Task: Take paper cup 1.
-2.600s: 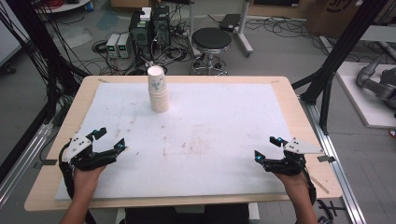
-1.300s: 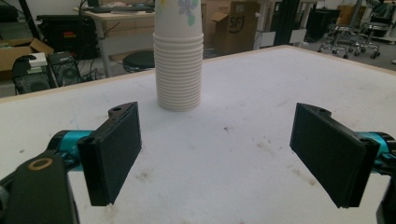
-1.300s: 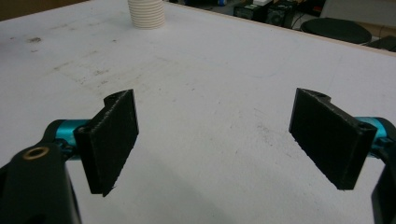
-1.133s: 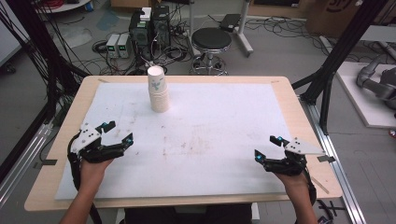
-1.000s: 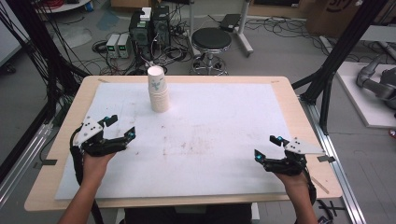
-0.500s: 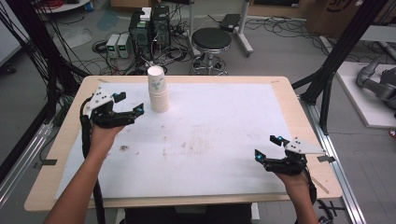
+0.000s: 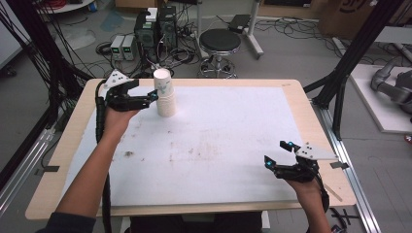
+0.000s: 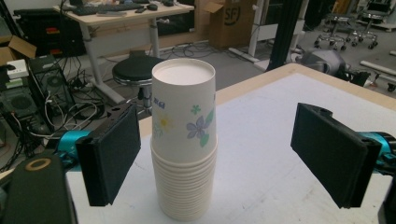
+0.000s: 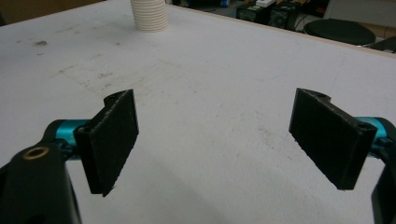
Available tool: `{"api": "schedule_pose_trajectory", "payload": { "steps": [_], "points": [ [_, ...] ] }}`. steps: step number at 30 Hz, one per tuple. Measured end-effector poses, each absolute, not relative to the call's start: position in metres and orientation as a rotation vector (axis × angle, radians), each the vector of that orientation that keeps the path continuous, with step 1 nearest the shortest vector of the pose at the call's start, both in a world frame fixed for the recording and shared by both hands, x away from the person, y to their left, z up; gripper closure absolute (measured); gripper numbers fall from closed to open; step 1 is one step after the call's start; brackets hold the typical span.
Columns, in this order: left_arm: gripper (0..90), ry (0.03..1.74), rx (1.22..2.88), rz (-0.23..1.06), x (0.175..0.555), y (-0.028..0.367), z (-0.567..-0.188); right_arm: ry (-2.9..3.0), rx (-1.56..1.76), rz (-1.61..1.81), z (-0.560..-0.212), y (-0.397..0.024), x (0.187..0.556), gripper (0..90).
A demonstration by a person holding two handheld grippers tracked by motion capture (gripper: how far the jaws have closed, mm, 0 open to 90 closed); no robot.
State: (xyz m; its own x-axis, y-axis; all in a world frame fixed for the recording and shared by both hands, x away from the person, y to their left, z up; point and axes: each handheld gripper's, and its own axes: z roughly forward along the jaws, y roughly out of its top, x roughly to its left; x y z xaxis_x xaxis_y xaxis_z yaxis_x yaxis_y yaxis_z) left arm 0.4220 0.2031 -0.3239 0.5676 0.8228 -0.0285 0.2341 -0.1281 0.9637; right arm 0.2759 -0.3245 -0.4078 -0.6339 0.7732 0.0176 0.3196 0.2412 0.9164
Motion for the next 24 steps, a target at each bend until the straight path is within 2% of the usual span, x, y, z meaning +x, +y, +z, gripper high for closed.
{"api": "schedule_pose_trajectory", "payload": {
  "steps": [14,24],
  "points": [
    [16.2,0.993,1.705,0.605,0.486,0.186,-0.323,2.090,0.975,1.380,-0.406,-0.320,0.275,16.1],
    [16.7,0.998,1.695,0.586,0.499,0.176,-0.337,2.085,0.979,1.379,-0.406,-0.322,0.274,16.1]
  ]
}}
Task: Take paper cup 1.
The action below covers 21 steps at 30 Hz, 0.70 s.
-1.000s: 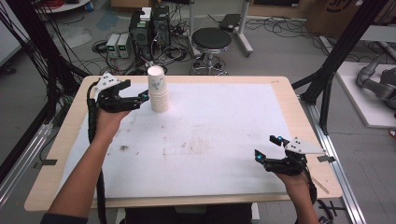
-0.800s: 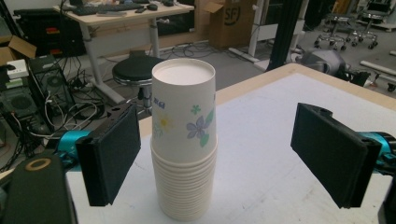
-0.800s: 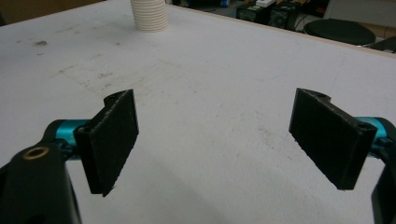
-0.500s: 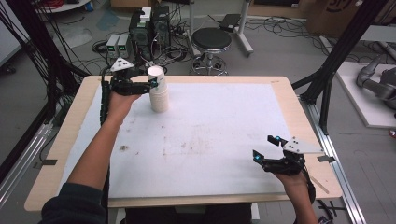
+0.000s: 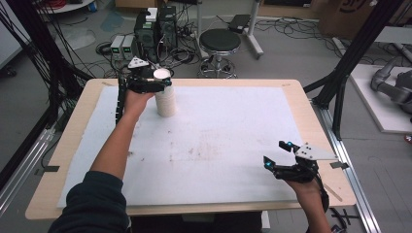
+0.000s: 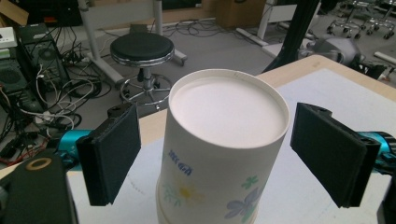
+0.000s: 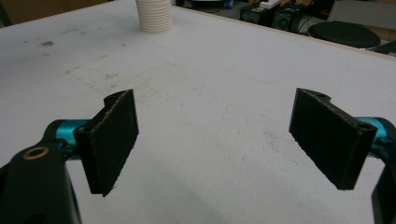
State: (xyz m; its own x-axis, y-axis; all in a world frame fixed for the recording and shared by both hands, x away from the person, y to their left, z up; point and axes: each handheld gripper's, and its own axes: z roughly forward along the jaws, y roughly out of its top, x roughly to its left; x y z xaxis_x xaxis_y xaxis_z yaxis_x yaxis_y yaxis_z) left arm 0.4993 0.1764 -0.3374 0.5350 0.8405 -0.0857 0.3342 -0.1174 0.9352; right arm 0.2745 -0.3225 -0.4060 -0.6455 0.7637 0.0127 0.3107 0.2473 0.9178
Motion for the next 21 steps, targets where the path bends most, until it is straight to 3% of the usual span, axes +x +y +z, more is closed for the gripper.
{"api": "schedule_pose_trajectory", "payload": {
  "steps": [9,21],
  "points": [
    [31.7,0.955,1.704,0.589,0.504,0.173,-0.343,2.086,0.990,1.377,-0.407,-0.323,0.275,16.1],
    [33.5,0.932,1.681,0.599,0.501,0.176,-0.333,2.093,0.992,1.374,-0.408,-0.322,0.275,16.1]
  ]
}}
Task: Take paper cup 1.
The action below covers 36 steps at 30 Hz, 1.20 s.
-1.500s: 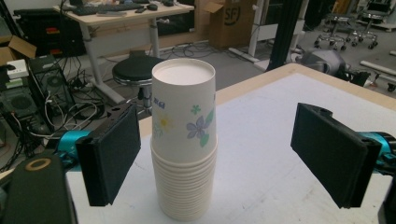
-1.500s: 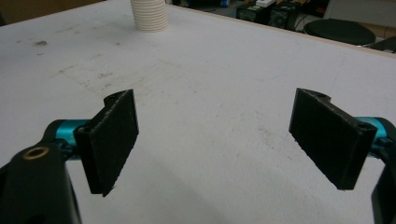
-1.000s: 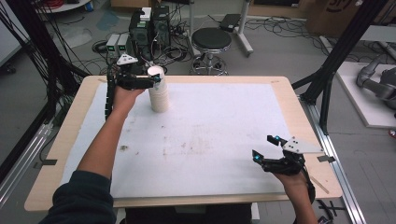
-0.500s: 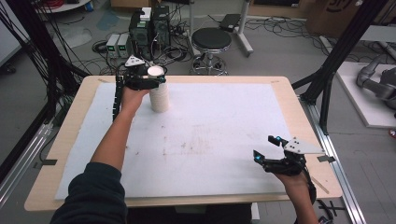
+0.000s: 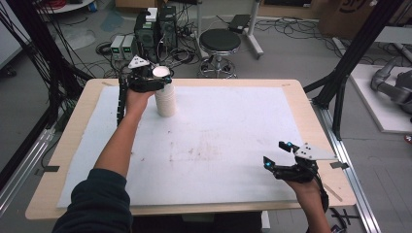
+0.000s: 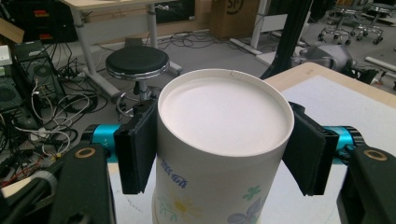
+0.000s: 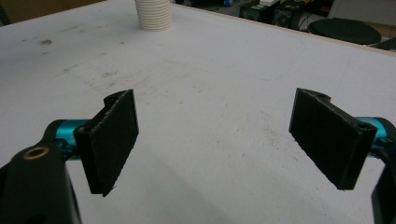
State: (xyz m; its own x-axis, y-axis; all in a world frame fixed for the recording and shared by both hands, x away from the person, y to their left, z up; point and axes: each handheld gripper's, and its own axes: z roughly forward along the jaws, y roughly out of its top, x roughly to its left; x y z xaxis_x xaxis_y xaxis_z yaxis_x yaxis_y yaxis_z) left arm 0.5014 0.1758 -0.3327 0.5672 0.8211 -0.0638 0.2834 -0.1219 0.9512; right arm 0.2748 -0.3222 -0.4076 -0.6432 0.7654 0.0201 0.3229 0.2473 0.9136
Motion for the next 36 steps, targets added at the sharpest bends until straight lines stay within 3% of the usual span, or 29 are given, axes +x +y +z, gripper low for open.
{"api": "schedule_pose_trajectory", "payload": {
  "steps": [12,21,36],
  "points": [
    [35.6,0.878,1.573,0.679,0.482,0.183,-0.283,2.098,0.997,1.376,-0.408,-0.321,0.275,16.1],
    [35.7,0.818,1.497,0.695,0.446,0.202,-0.258,2.099,0.989,1.374,-0.407,-0.319,0.274,16.1],
    [36.0,0.743,1.513,0.586,0.375,0.224,-0.298,2.136,0.959,1.384,-0.407,-0.307,0.276,16.1]
  ]
}}
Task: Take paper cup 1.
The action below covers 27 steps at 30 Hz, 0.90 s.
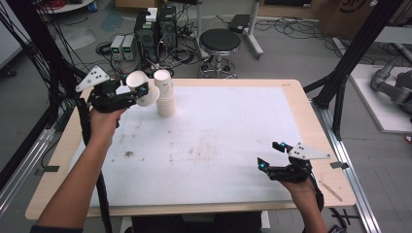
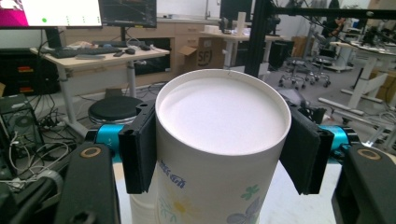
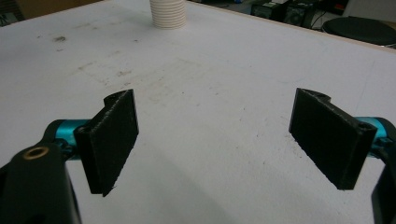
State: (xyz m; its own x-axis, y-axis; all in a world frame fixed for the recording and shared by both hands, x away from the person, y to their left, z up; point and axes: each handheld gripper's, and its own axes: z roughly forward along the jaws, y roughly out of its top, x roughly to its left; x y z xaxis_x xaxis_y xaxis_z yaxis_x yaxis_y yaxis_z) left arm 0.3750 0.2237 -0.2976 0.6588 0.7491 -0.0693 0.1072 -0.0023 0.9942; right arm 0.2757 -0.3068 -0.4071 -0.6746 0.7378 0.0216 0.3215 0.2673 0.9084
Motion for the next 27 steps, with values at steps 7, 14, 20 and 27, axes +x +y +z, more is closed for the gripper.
{"api": "schedule_pose_trajectory", "payload": {
  "steps": [7,14,20,27],
  "points": [
    [36.0,0.712,1.524,0.559,0.349,0.223,-0.322,2.143,0.951,1.389,-0.408,-0.304,0.276,16.1],
    [35.9,0.689,1.569,0.532,0.326,0.216,-0.349,2.175,0.940,1.392,-0.409,-0.297,0.280,16.1],
    [35.7,0.648,1.608,0.490,0.317,0.203,-0.364,2.184,0.921,1.397,-0.409,-0.293,0.281,16.1],
    [35.6,0.633,1.630,0.446,0.313,0.193,-0.371,2.190,0.908,1.408,-0.408,-0.289,0.281,16.1]
  ]
}}
